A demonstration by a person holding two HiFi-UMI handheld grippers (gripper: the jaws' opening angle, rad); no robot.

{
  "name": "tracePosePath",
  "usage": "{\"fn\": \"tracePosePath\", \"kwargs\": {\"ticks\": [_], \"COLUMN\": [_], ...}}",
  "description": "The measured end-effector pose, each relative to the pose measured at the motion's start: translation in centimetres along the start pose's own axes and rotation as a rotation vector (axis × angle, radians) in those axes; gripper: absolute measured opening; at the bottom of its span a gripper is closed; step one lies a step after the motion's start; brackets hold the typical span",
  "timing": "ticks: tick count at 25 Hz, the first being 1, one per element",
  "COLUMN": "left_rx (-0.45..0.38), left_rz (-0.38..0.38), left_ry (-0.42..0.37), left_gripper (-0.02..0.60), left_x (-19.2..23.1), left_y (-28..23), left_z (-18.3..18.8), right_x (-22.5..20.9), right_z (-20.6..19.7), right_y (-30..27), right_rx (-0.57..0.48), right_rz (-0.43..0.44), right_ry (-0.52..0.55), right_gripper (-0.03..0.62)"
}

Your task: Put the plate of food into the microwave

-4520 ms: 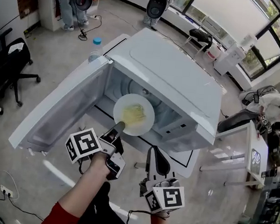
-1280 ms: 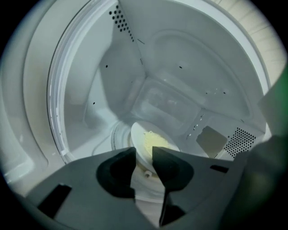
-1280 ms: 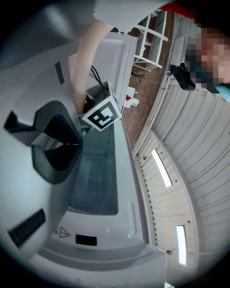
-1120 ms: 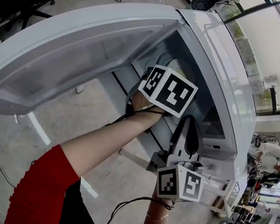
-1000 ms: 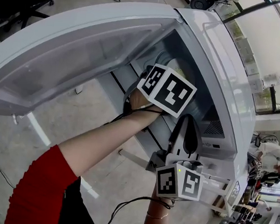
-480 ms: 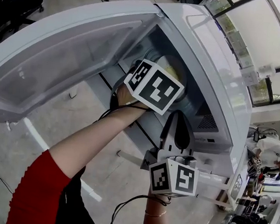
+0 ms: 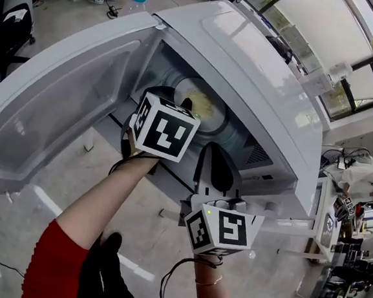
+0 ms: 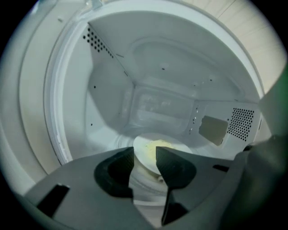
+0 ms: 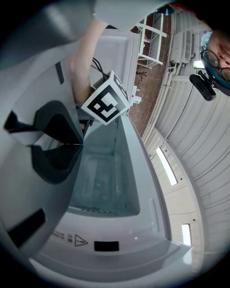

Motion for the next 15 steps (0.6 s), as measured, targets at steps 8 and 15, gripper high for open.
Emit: {"fn": "tracePosePath", "kwargs": {"ticks": [8,15], "left_rx": [-0.281,-0.374], "left_rz": [-0.026,-0.385], "left_ry": [0.071,0.448], "left_gripper": [0.009,0.009], "left_x": [4.2,0.1], "left_y": [7.5,14.7], "left_z": [1.6,0.8], "right_x": [3.4,5.6], "right_z": [1.6,2.3], "right_y": [0.3,5.6], "right_rx": [-0.043,-0.008], "right_rz": [0.028,0.116], "right_ry": [-0.110,-0.196], "right_gripper": [0.015,0.015]}}
Point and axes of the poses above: the fingertips, and each gripper's own axes: y backward along the fingers, x to its left, z out of its top, the point moved 4 cm from there along y, backward along the fingers, and after that the axes turned 14 degrees about -y, right-handed, at the moved point
